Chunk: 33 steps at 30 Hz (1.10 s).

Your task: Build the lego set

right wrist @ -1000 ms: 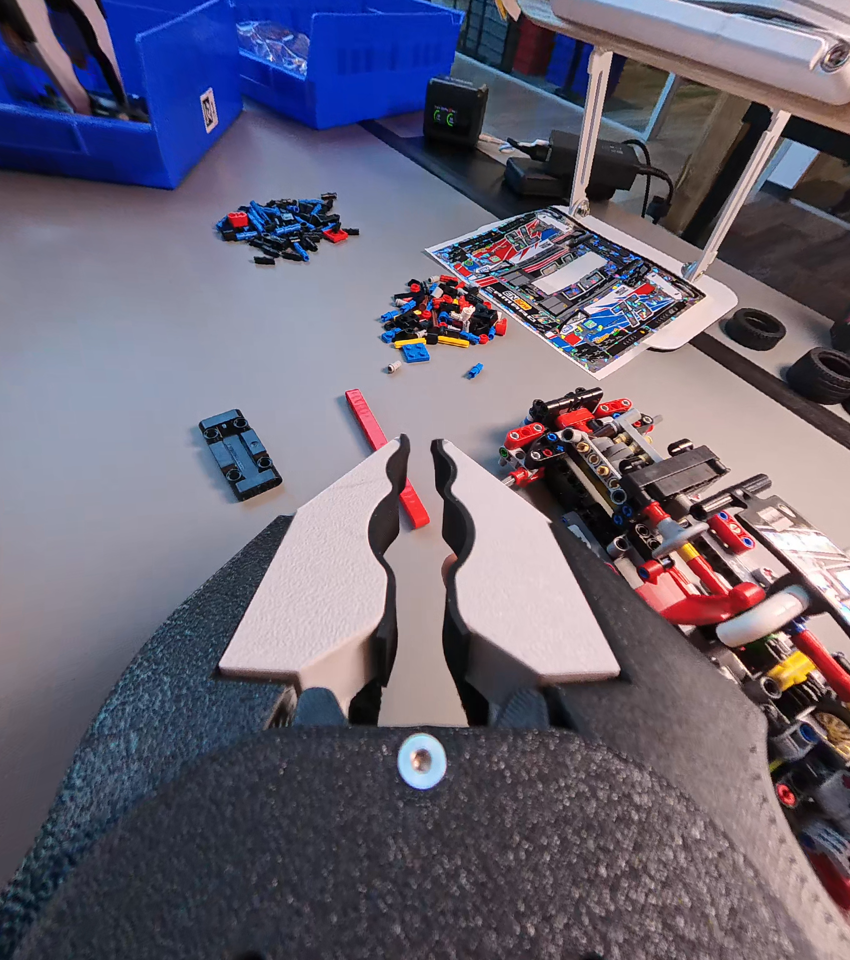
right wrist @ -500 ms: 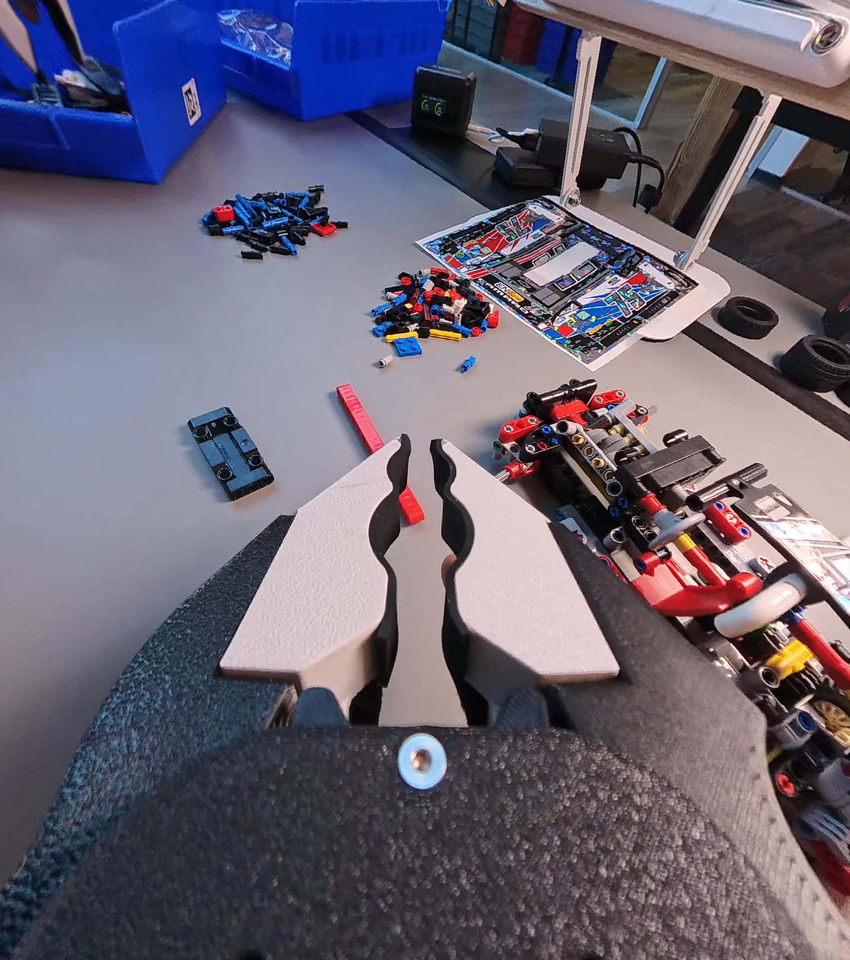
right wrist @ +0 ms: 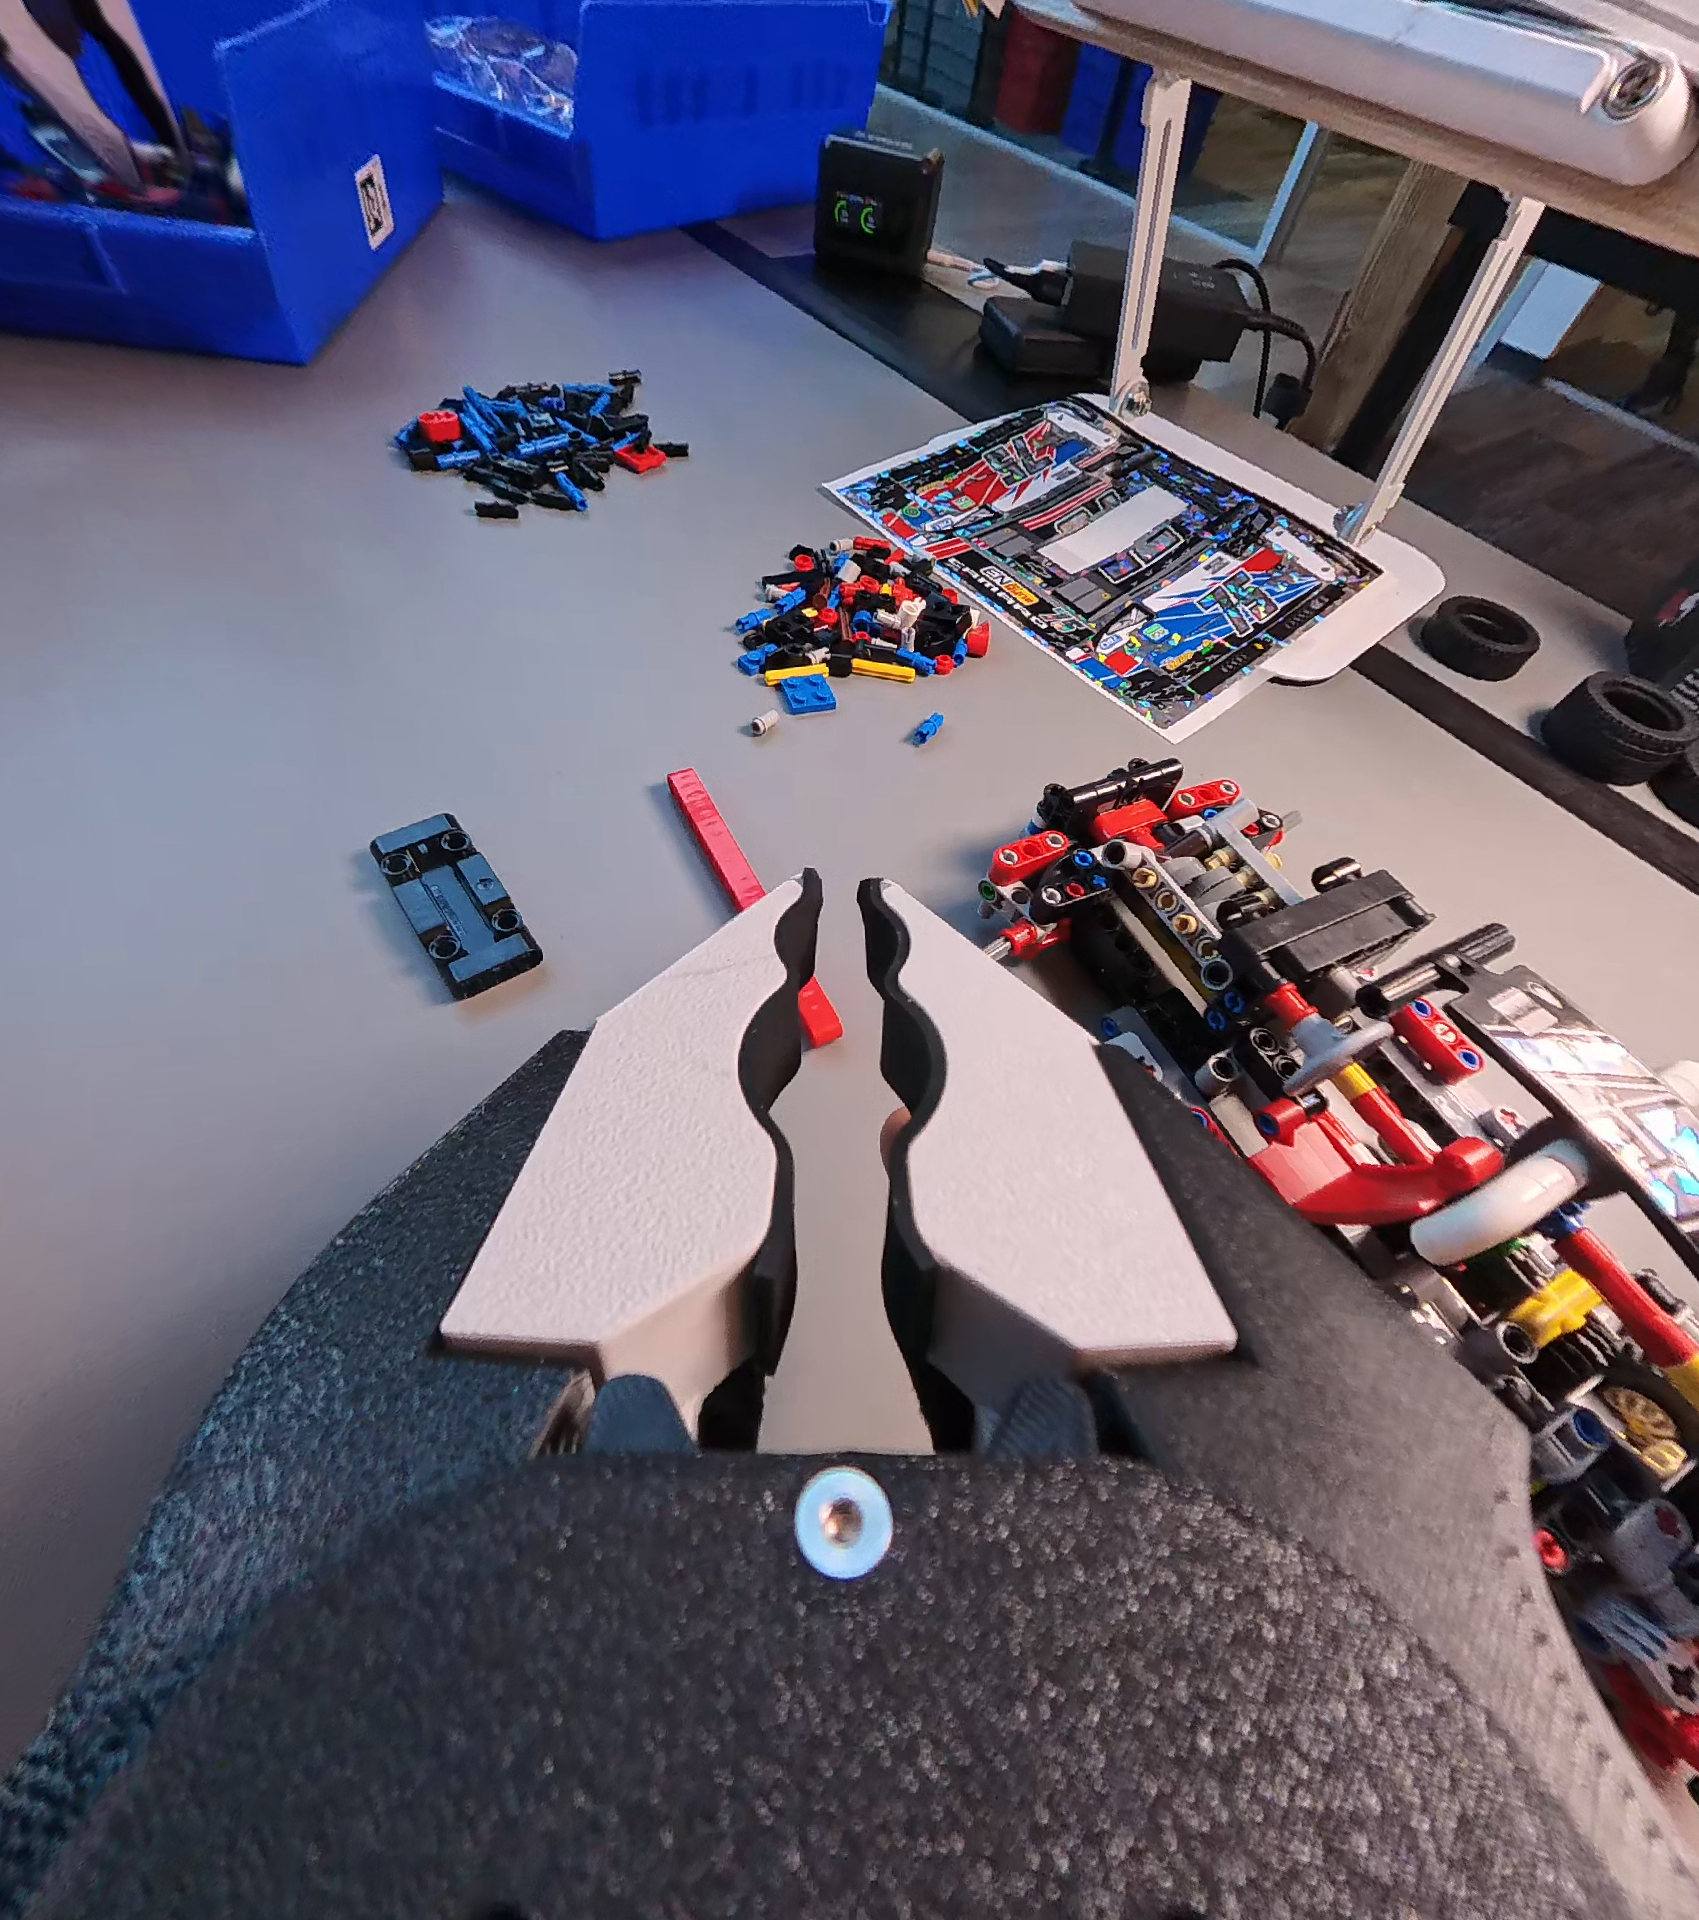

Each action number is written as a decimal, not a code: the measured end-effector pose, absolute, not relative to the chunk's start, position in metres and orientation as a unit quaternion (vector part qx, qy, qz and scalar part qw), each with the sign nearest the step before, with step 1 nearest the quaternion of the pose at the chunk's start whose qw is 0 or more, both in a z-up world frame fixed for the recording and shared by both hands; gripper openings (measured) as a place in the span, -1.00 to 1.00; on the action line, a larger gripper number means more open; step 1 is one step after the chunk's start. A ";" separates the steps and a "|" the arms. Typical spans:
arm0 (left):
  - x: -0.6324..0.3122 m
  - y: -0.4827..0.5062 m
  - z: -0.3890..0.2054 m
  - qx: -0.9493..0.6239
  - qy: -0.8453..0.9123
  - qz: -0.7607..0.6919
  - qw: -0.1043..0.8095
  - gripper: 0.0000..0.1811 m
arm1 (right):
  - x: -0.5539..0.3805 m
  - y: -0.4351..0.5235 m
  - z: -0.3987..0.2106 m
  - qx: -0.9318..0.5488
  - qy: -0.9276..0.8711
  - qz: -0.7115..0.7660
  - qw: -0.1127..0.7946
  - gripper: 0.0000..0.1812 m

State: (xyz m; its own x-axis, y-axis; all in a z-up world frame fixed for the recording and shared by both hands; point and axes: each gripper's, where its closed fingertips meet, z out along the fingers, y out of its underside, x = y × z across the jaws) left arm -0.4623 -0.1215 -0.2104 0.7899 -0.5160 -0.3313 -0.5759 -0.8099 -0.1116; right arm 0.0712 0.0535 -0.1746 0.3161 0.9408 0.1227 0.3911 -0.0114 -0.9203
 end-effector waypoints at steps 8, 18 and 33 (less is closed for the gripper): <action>-0.340 -0.142 -0.186 -0.960 0.216 -0.045 0.172 -0.36 | 0.077 0.053 -0.170 -0.648 -0.496 0.298 0.496 -0.94; -0.317 -0.186 -0.203 -0.962 0.254 0.047 0.085 -0.74 | 0.083 0.048 -0.158 -0.636 -0.491 0.306 0.511 -0.96; -0.314 -0.186 -0.199 -0.975 0.192 0.038 0.107 -0.75 | 0.080 0.038 -0.149 -0.622 -0.493 0.318 0.519 -0.97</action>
State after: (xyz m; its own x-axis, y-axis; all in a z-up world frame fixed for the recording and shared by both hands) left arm -0.3136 -0.1861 -0.1988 0.9230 -0.3668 -0.1161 -0.3833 -0.9030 -0.1943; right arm 0.0802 0.0383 -0.1487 0.3106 0.9435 0.1157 0.2831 0.0243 -0.9588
